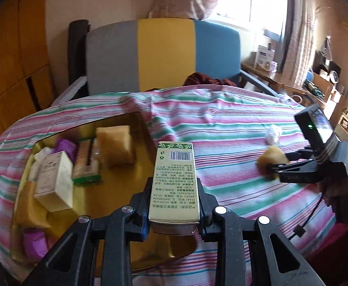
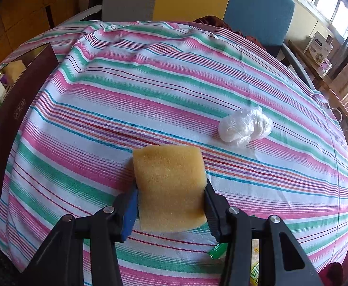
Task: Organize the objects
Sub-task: 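Lower the green box into the gold tray and open the left tool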
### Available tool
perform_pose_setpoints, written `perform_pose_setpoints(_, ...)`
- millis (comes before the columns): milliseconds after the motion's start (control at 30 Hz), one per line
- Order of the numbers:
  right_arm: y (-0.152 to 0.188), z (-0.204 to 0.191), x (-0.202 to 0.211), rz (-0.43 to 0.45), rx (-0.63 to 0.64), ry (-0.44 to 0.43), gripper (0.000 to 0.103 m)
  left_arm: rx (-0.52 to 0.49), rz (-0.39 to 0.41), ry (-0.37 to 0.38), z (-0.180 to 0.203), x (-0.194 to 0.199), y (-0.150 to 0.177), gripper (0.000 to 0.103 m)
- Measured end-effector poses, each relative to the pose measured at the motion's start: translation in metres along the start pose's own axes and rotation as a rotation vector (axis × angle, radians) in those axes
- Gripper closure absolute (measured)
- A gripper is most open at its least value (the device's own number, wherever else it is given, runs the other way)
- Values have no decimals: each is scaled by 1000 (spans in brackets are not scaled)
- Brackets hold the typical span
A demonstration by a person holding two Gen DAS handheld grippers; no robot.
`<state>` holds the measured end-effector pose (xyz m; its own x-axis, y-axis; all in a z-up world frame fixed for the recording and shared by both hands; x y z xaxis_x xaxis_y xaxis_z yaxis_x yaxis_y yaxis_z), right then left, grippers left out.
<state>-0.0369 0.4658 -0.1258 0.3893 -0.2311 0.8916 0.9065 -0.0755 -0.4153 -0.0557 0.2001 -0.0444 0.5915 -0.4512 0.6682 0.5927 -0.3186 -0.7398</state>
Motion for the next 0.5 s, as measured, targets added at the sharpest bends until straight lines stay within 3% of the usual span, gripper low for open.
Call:
perform_pose_setpoints(133, 1, -1, 0, 2, 8, 10, 53, 41, 3, -103, -44, 11, 11, 73)
perform_pose_setpoints(267, 2, -1, 0, 3, 9, 15, 53, 91, -14, -160, -79, 15, 23, 73)
perform_pose_setpoints(400, 1, -2, 0, 3, 9, 21, 53, 151, -45, -159, -101, 15, 36, 73)
perform_pose_setpoints(500, 2, -3, 1, 3, 10, 27, 53, 255, -76, -97, -119, 13, 46, 73)
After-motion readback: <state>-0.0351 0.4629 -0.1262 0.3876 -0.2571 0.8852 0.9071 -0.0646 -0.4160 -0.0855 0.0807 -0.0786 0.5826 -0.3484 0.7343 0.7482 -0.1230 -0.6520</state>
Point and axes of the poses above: each gripper's, at about its wrist camera, not at the fingertips, and x roughly against the way its jaws point, z to its right, y to its underside, the point moved 7 cm from there along -x, roughly the way its jaws point, and after that the axes turned 4 degrees about y, right-handed, at the moved point
